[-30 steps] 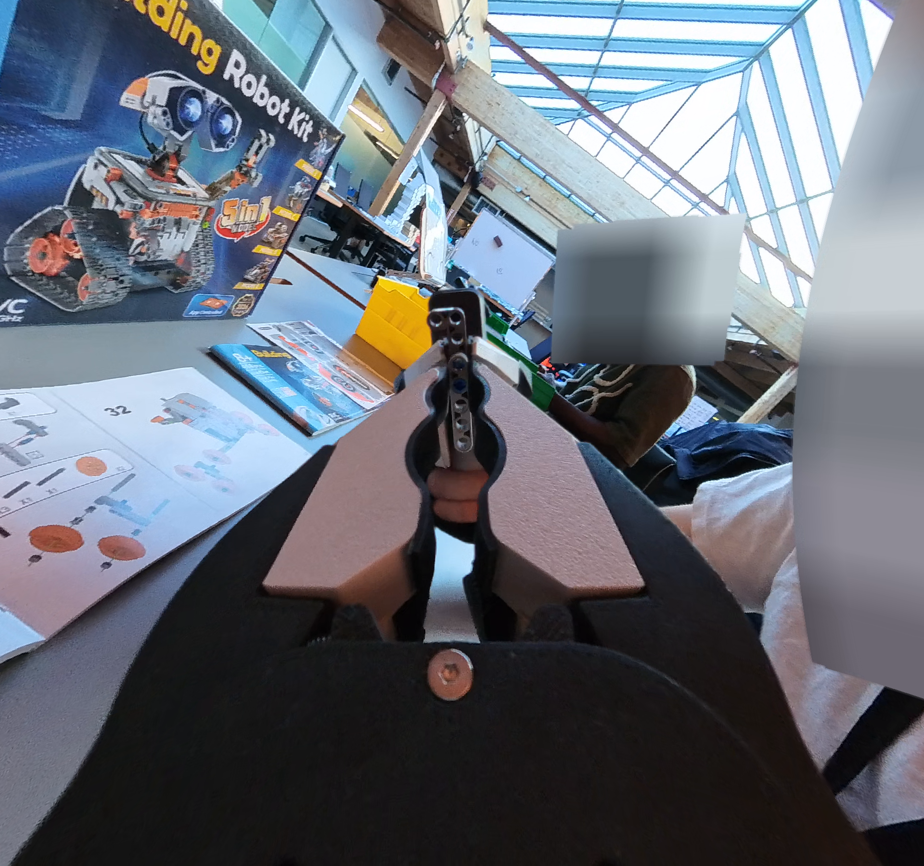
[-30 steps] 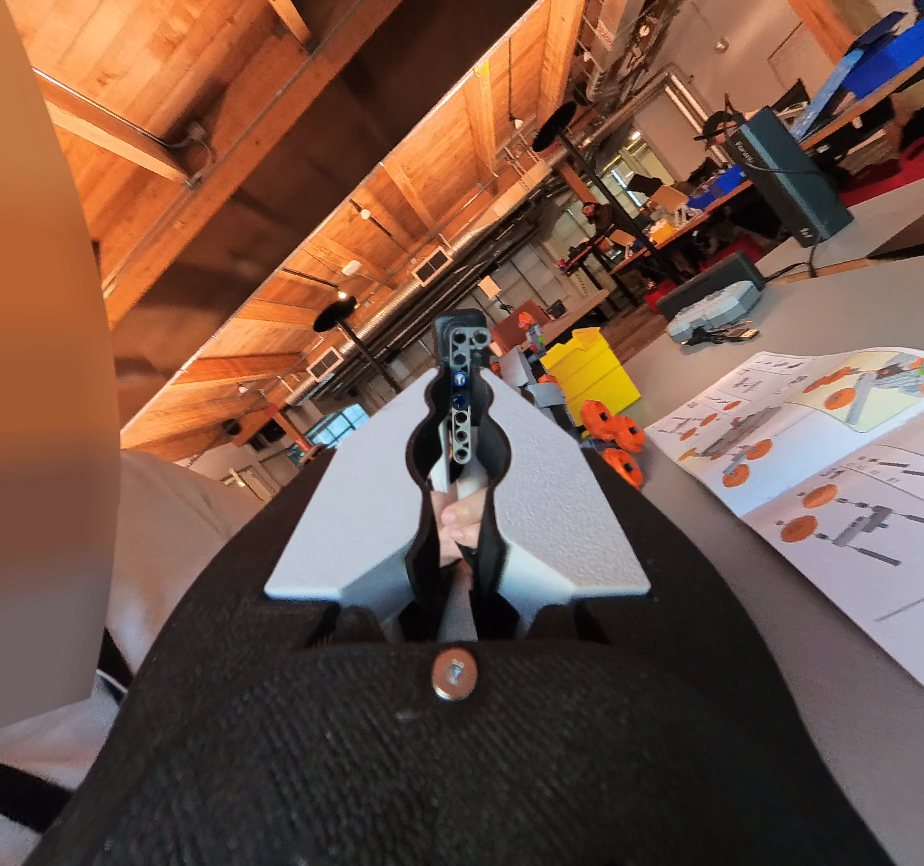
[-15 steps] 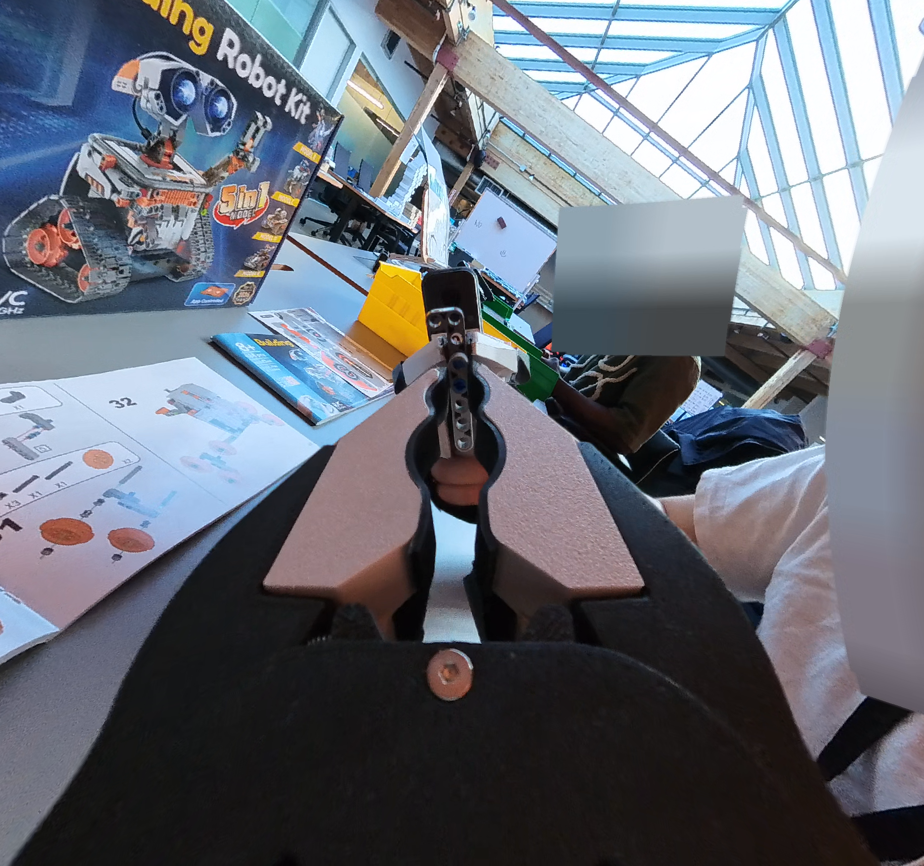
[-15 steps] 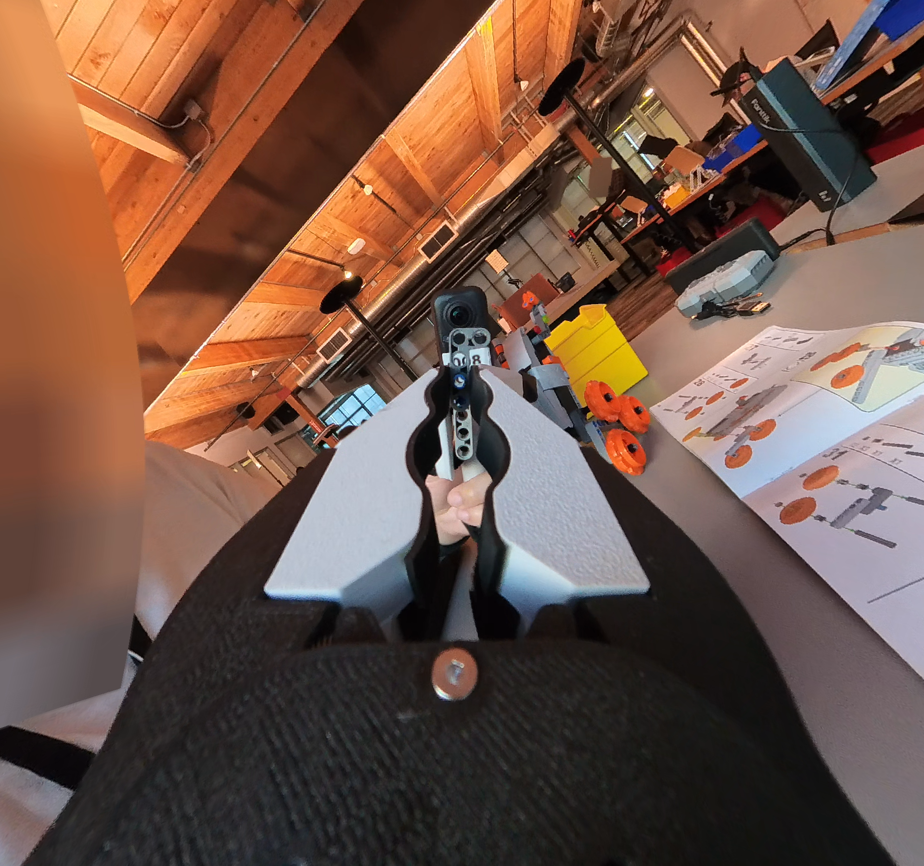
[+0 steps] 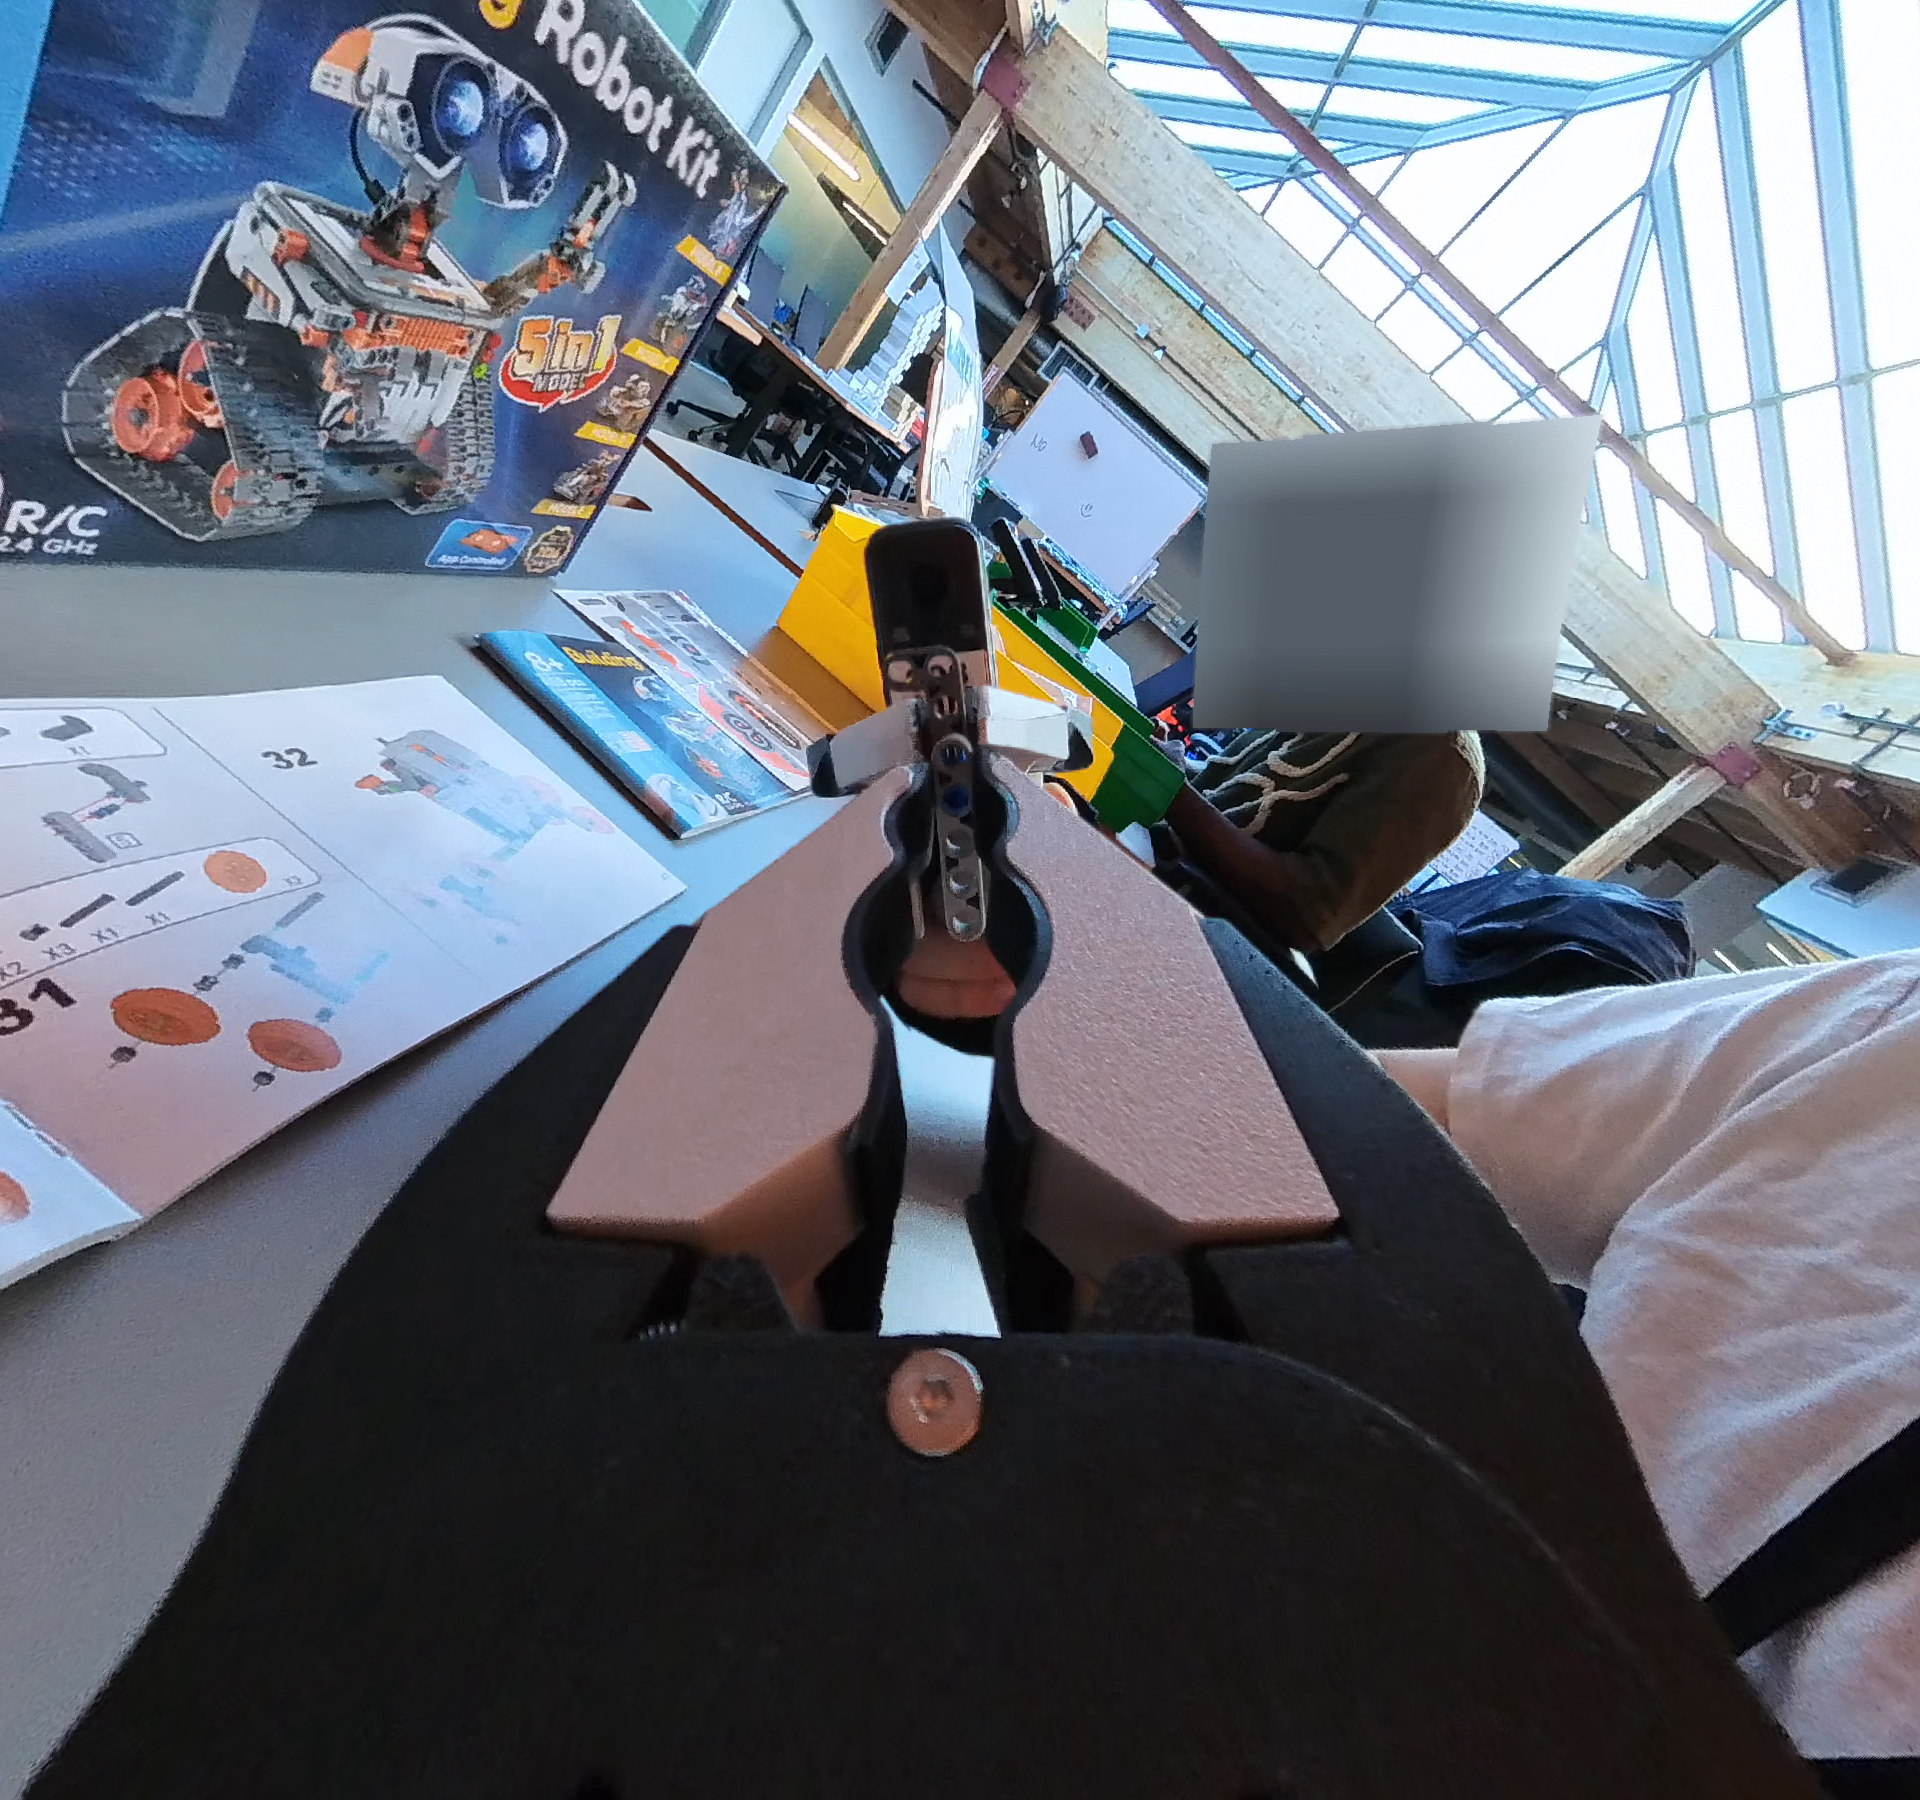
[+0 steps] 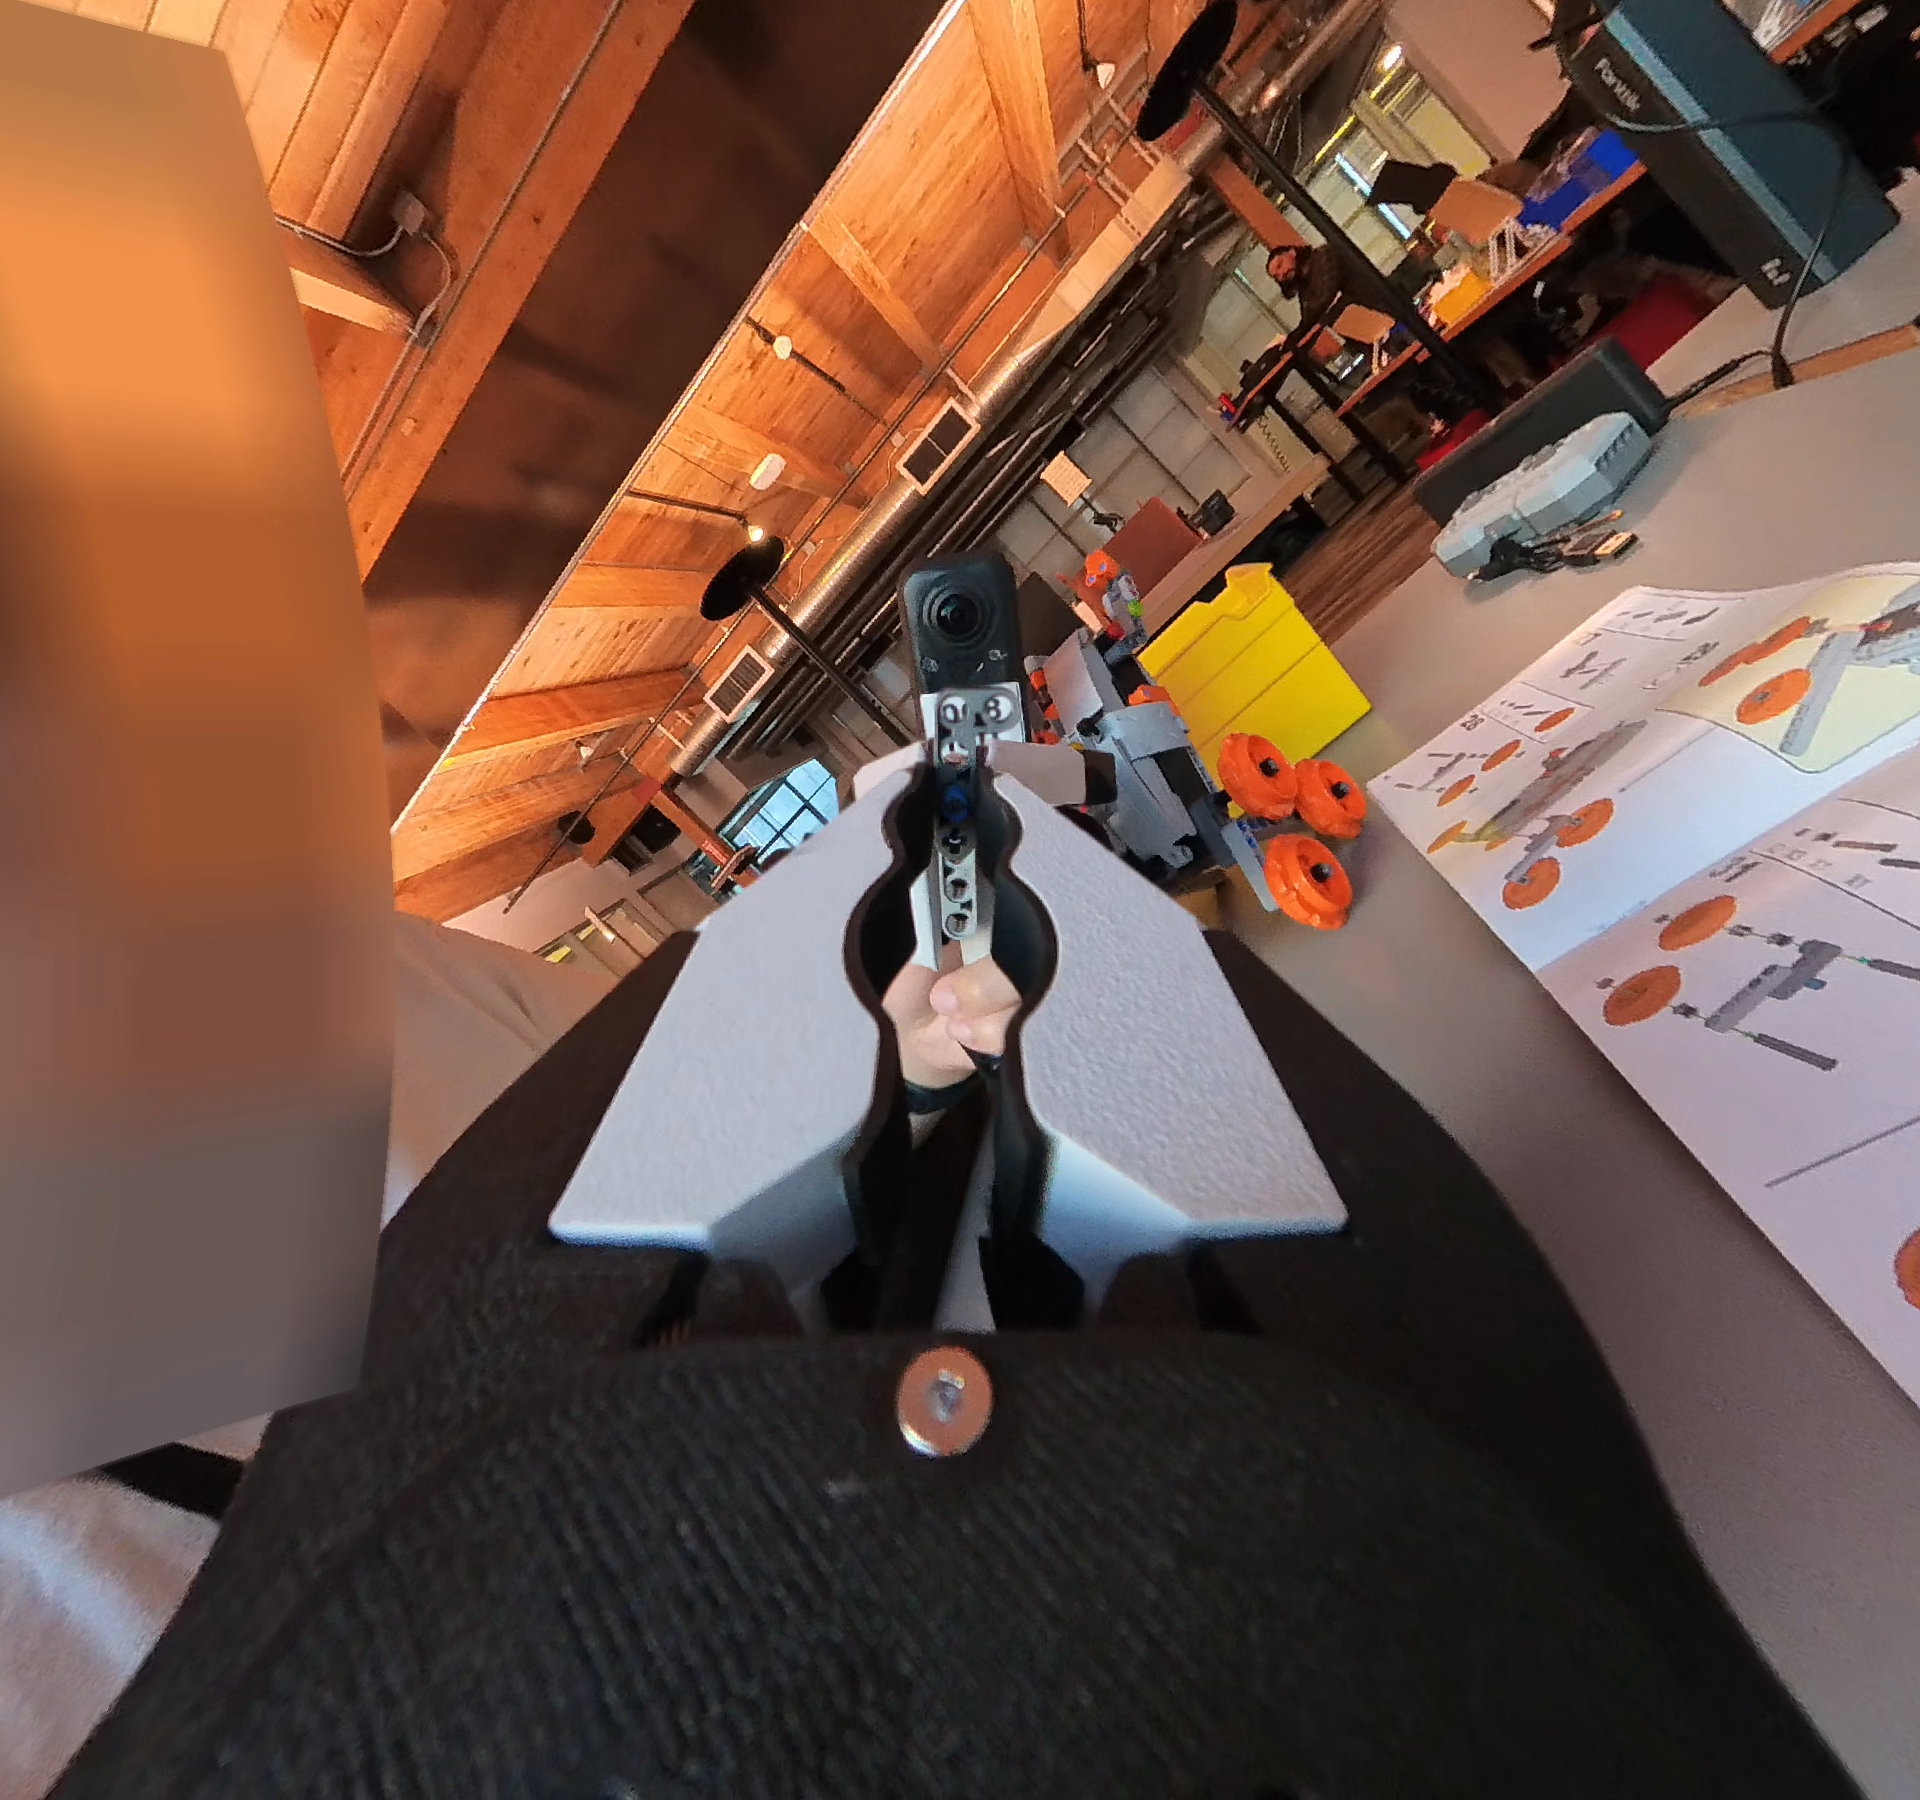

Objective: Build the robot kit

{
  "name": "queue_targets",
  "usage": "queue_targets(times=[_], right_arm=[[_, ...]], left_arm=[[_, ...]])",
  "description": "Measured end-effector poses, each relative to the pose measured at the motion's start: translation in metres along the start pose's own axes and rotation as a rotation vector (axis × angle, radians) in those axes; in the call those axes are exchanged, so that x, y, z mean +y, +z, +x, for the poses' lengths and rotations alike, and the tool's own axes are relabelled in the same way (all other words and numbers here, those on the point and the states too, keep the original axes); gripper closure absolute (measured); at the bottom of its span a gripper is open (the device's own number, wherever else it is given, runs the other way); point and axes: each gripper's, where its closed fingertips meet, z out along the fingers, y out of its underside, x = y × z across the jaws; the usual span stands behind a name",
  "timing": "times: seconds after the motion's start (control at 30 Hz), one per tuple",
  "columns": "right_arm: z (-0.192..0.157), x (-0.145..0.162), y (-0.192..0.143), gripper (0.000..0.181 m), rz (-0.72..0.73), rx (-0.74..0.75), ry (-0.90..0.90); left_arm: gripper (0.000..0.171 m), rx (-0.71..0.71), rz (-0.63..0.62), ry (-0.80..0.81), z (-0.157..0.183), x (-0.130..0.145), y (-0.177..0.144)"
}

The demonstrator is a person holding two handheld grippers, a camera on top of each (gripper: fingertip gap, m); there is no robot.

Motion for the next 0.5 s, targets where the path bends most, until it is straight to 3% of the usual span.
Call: queue_targets(times=[0.4,0.5], right_arm=[[0.0024,0.0008,-0.0050,0.176,-0.068,0.027,-0.018],[-0.0026,-0.0021,-0.0057,0.176,-0.036,-0.034,0.080]], left_arm=[[0.167,-0.008,-0.050,-0.009,-0.0028,0.0090,0.0033],[0.167,0.002,-0.017,-0.023,-0.0017,0.0057,0.0035]])
